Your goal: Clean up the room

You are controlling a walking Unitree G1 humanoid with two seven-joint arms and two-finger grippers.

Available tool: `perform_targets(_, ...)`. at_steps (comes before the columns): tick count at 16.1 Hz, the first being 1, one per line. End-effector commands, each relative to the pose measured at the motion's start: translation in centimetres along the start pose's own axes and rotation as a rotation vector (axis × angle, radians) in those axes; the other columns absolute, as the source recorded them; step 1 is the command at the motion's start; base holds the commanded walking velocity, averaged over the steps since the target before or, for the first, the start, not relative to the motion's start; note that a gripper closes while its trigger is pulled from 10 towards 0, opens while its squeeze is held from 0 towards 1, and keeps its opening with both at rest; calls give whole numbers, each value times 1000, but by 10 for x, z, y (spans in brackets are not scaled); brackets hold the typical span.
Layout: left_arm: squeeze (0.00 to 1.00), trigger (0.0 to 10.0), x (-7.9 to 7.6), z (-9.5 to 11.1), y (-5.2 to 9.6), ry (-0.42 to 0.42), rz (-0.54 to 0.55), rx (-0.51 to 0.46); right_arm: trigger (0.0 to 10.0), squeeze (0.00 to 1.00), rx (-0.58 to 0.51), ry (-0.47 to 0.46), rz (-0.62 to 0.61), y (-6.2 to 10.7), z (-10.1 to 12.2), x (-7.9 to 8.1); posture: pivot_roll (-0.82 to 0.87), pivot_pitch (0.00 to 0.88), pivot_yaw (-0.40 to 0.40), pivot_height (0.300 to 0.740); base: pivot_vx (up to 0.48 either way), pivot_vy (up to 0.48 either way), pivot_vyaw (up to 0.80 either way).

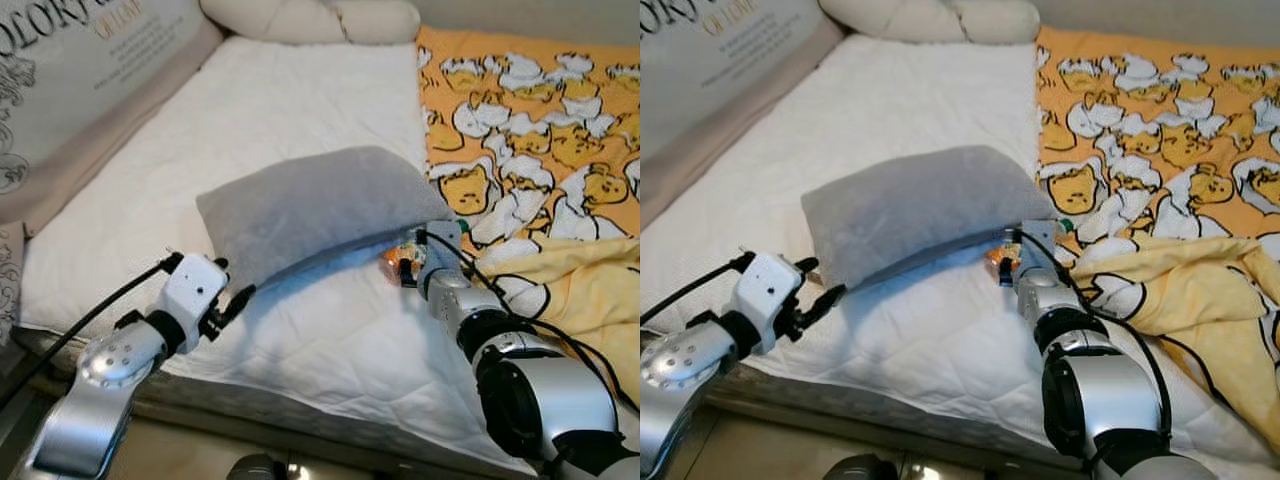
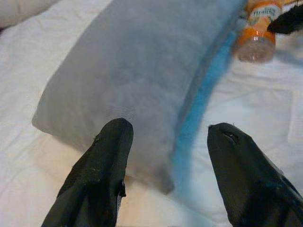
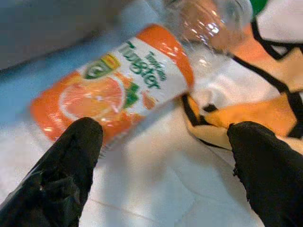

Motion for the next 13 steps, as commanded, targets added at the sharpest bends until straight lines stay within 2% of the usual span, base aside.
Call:
perform_targets(1, 0, 10000, -1, 2, 5, -4, -11, 6, 10000, 0, -12, -65, 1, 1, 5, 4, 204, 151, 27, 740, 0, 0, 0)
perform_targets(2, 0, 10000, -1, 3, 11, -8, -8, 15, 10000, 0, -26, -134, 69, 2, 8, 12, 221, 176, 16, 740, 0, 0, 0)
perform_targets(3, 0, 10000, -1, 3, 15, -10, -2, 21, 10000, 0, -35, -141, 100, 2, 10, 16, 223, 187, 12, 740, 0, 0, 0)
perform_targets(6, 0, 10000, -1, 5, 22, -12, -4, 31, 10000, 0, -32, -128, 90, 2, 8, 14, 224, 198, 15, 740, 0, 0, 0)
perform_targets(9, 0, 10000, 1, 8, 21, -40, -20, 30, 10000, 0, -65, -239, 116, 2, 20, 12, 231, 198, 24, 740, 0, 0, 0)
perform_targets(10, 0, 10000, 3, 10, 21, -39, -17, 28, 10000, 0, -73, -239, 134, 2, 23, 14, 230, 196, 27, 740, 0, 0, 0)
perform_targets(11, 0, 10000, 4, 11, 20, -41, -20, 28, 10000, 0, -62, -195, 123, 2, 21, 12, 229, 191, 28, 740, 0, 0, 0)
perform_targets(13, 0, 10000, 3, 10, 19, -57, -37, 30, 10000, 0, -17, -160, 56, 0, 10, 0, 221, 178, 18, 740, 0, 0, 0)
Point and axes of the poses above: a point about 5 cm out from each wrist's last joint towards the gripper, its own y axis pointing back from the gripper into the wrist, its own z axis along the axis of the wrist's last joint, x = y × z, the point moved 1 cm from there along -y, pointing out of the wrist towards the gripper, and after that the axes turned 5 degrees about -y, right-handed, at the moved point
